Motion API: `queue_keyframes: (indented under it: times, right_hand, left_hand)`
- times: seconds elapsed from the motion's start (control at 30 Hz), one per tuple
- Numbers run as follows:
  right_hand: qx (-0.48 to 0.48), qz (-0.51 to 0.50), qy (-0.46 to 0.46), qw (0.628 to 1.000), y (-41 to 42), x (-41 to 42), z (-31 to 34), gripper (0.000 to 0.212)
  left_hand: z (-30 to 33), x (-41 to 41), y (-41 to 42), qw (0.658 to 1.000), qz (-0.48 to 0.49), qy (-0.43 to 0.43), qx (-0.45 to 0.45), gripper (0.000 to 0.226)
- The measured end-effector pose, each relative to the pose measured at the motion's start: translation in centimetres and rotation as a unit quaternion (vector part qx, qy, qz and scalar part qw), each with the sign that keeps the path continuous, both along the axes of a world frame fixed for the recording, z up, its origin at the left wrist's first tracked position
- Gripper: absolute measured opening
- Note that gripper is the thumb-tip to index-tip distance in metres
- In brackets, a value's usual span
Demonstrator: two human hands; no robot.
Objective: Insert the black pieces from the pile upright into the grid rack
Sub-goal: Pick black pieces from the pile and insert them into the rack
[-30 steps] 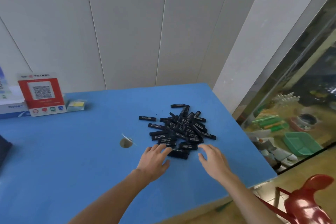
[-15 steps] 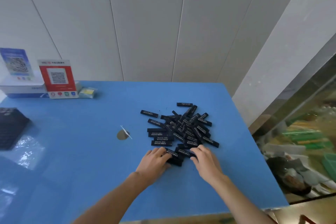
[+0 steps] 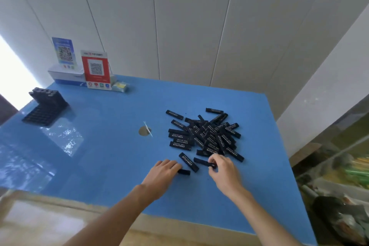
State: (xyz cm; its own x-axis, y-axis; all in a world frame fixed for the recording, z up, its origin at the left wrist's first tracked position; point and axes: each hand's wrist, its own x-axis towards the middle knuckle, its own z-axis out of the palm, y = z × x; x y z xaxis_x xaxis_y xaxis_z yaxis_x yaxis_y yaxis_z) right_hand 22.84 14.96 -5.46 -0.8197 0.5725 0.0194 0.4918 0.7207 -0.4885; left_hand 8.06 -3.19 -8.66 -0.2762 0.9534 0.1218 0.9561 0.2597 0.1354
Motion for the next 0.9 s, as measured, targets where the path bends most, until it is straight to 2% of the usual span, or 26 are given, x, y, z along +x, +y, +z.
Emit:
queue_keyframes:
  times: [0.07, 0.2, 0.37, 0.57, 0.9]
  right_hand:
    - [0.007, 0.006, 0.028, 1.0, 0.0, -0.6, 0.9, 0.014]
    - [0.014, 0.023, 0.071, 0.997, -0.5, -2.3, 3.1, 0.017]
    - [-0.003, 0.064, 0.111, 0.992, -3.7, -5.8, 5.5, 0.019]
    - [-0.03, 0.089, 0.141, 0.986, -11.2, -11.4, 7.8, 0.02]
    - [-0.015, 0.088, 0.159, 0.983, -23.3, -20.0, 9.8, 0.023]
  left_hand:
    - [0.6, -0.3, -0.8, 1.0, 0.019, -0.025, 0.002, 0.05]
    - [2.7, -1.4, -2.3, 0.989, 0.069, -0.129, 0.037, 0.032]
    - [4.3, -4.1, -5.2, 0.966, 0.122, -0.214, 0.083, 0.046]
    - [6.5, -8.7, -11.9, 0.956, 0.122, -0.249, 0.092, 0.052]
    - [9.1, -18.7, -25.4, 0.954, 0.135, -0.248, 0.1, 0.047]
